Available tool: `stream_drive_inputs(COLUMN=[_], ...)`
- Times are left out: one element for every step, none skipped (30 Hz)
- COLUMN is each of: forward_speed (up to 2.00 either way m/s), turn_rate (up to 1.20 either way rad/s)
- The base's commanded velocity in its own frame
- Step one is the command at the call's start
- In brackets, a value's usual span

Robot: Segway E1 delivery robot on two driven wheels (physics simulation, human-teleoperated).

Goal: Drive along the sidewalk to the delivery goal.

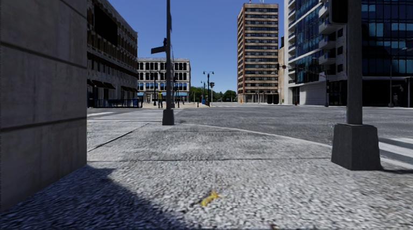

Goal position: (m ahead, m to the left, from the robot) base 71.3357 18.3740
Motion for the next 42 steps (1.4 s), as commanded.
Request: stream_drive_inputs(forward_speed=[2.00,2.00,2.00,2.00,2.00,2.00,2.00,2.00,2.00,2.00,2.00,2.00,2.00,2.00,2.00,2.00,2.00,2.00,2.00,2.00,2.00,2.00,2.00,2.00,2.00,2.00,2.00,2.00,2.00,2.00,2.00,2.00,2.00,2.00,2.00,2.00,2.00,2.00,2.00,2.00,2.00,2.00], turn_rate=[0.00,0.00,0.00,0.00,0.00,0.00,0.00,0.00,0.00,0.00,0.00,0.00,0.00,0.00,0.00,0.00,0.00,0.00,0.00,0.00,0.05,0.24,0.35,0.35,0.52,0.60,0.62,0.63,0.63,0.63,0.63,0.63,0.63,0.63,0.63,0.63,0.63,0.63,0.63,0.63,0.64,0.64])
